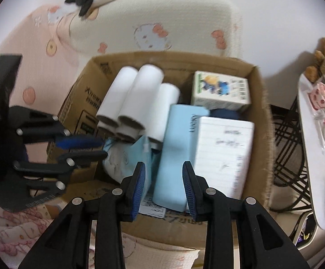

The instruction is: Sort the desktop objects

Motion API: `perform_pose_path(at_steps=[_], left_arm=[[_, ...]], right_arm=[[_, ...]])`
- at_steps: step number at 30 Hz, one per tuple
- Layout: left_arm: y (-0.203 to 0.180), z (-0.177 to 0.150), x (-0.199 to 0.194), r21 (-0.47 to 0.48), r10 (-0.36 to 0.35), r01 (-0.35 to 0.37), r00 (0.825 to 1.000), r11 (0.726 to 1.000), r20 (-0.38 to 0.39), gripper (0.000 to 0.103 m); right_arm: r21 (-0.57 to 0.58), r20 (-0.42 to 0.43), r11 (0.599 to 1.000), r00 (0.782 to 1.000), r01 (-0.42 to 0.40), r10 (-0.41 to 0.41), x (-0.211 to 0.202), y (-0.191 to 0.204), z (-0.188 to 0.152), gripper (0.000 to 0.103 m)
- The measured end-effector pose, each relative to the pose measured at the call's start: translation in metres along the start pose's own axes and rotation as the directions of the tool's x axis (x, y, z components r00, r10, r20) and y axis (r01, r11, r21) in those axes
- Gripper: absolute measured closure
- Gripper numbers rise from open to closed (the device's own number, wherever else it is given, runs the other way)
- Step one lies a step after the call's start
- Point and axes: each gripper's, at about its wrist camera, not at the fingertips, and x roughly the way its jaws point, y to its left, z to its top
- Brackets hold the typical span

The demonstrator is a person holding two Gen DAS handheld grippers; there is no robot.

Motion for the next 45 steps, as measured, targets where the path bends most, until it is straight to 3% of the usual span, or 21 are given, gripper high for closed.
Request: perform_pose_path(at_steps=[2, 4, 5, 9, 13, 18, 22, 26, 30, 36, 39, 40, 42, 43, 45], left_arm=[[-0.007, 0.005, 0.011, 0.027, -0.021, 0.022, 0.998, 0.999, -0.052, 0.09], [-0.009, 0.01, 0.021, 0.021, -0.039, 0.042, 0.994, 0.999, -0.099, 0.09], [-0.01, 0.013, 0.027, 0.016, -0.029, 0.031, 0.992, 0.999, -0.123, 0.09], [-0.011, 0.02, 0.038, 0.037, 0.048, -0.043, 0.988, 0.998, -0.148, 0.091], [-0.015, 0.021, 0.052, 0.054, -0.004, 0.016, 0.978, 0.998, -0.209, 0.091], [-0.02, 0.022, 0.072, 0.077, -0.003, 0.024, 0.965, 0.997, -0.263, 0.09], [-0.019, 0.026, 0.087, 0.069, 0.004, 0.02, 0.946, 0.997, -0.325, 0.091], [-0.011, 0.03, 0.105, 0.02, -0.045, 0.058, 0.919, 0.998, -0.392, 0.091], [-0.006, 0.032, 0.115, -0.018, -0.082, 0.082, 0.904, 0.996, -0.42, 0.091], [-0.014, 0.029, 0.116, 0.023, -0.044, 0.059, 0.907, 0.998, -0.418, 0.091], [-0.016, 0.026, 0.104, 0.023, -0.033, 0.045, 0.92, 0.999, -0.392, 0.086], [-0.018, 0.024, 0.095, 0.026, -0.019, 0.031, 0.929, 0.999, -0.37, 0.083], [-0.02, 0.023, 0.076, 0.021, 0.004, 0.003, 0.95, 1.0, -0.312, 0.064], [-0.022, 0.022, 0.059, 0.032, 0.034, -0.027, 0.969, 0.999, -0.244, 0.062], [-0.025, 0.02, 0.031, 0.051, 0.056, -0.049, 0.987, 0.997, -0.15, 0.06]], right_arm=[[0.017, 0.02, 1.0, 1.0, 0.003, -0.003, -0.005, -0.009, -0.003, 0.064], [0.038, 0.03, 0.999, 1.0, -0.004, 0.003, -0.001, -0.013, 0.013, 0.049], [0.051, 0.036, 0.999, 0.999, -0.011, 0.009, 0.002, -0.014, 0.01, 0.047], [0.075, 0.028, 0.997, 1.0, -0.013, 0.011, 0.004, -0.012, 0.006, 0.047], [0.088, 0.011, 0.996, 1.0, -0.012, 0.011, 0.009, -0.019, 0.001, 0.047], [0.116, 0.019, 0.993, 1.0, -0.006, 0.004, 0.008, -0.029, 0.003, 0.047], [0.142, 0.014, 0.99, 1.0, 0.0, -0.002, 0.006, -0.036, 0.005, 0.047], [0.148, 0.016, 0.989, 0.999, 0.029, -0.031, 0.001, -0.04, 0.006, 0.047], [0.168, 0.023, 0.985, 0.999, 0.035, -0.039, -0.002, -0.044, 0.007, 0.047], [0.17, 0.005, 0.984, 0.998, 0.058, -0.059, 0.001, -0.04, 0.009, 0.046], [0.156, 0.004, 0.985, 0.998, 0.068, -0.07, -0.003, -0.034, 0.009, 0.046], [0.152, 0.004, 0.986, 0.998, 0.066, -0.067, -0.005, -0.032, 0.009, 0.046], [0.143, 0.005, 0.988, 0.998, 0.062, -0.063, -0.008, -0.028, 0.008, 0.046], [0.139, 0.006, 0.988, 0.998, 0.062, -0.064, -0.01, -0.027, 0.008, 0.046], [0.129, 0.012, 0.989, 0.997, 0.071, -0.073, -0.015, -0.021, 0.009, 0.046]])
